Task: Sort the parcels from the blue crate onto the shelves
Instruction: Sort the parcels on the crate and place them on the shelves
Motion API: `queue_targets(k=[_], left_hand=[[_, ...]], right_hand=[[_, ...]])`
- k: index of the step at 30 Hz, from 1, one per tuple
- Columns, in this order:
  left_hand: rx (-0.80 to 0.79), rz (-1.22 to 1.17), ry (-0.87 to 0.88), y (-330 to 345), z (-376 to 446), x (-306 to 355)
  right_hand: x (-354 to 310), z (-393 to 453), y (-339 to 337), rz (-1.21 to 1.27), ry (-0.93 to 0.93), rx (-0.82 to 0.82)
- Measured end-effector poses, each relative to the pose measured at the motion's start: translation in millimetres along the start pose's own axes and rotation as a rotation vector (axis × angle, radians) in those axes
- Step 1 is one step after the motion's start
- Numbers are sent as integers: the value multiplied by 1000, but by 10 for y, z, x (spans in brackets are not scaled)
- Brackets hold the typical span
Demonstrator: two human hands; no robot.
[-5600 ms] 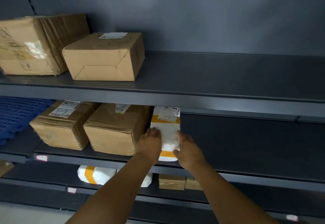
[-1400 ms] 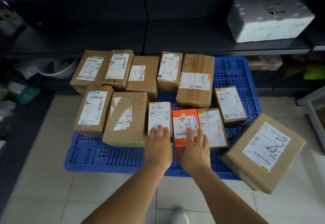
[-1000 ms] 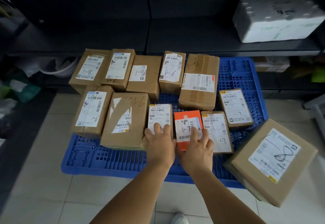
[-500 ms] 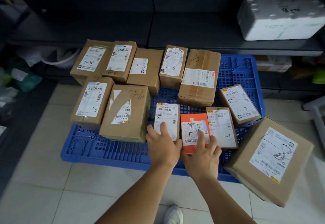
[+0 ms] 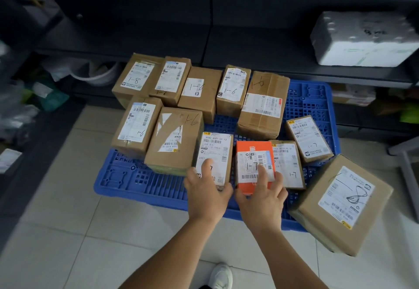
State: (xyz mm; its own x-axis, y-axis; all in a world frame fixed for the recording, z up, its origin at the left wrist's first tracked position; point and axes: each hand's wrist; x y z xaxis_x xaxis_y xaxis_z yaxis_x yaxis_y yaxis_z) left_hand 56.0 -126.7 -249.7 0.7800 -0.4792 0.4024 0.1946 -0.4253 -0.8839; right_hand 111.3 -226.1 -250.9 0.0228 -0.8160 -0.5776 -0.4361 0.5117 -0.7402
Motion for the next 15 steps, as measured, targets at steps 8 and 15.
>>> queue_targets(k=[8, 15], left_hand=[[156, -142, 29, -783, -348, -434], [309, -216, -21, -1581, -905, -1204]], right_hand=[[-609, -618, -59, 62, -151, 87], [-1238, -1546, 161, 78, -298, 95]])
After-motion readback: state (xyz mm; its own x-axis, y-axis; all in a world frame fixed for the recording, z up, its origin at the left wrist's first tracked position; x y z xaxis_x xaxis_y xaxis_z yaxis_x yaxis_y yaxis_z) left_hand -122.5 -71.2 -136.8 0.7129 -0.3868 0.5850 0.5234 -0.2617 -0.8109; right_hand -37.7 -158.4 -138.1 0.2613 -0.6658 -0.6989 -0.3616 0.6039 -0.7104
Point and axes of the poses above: each hand's wrist, its own z-axis towards the middle knuckle, its own y-axis out of the palm, x = y × z, and after that the axes turned 10 degrees about z, right-handed
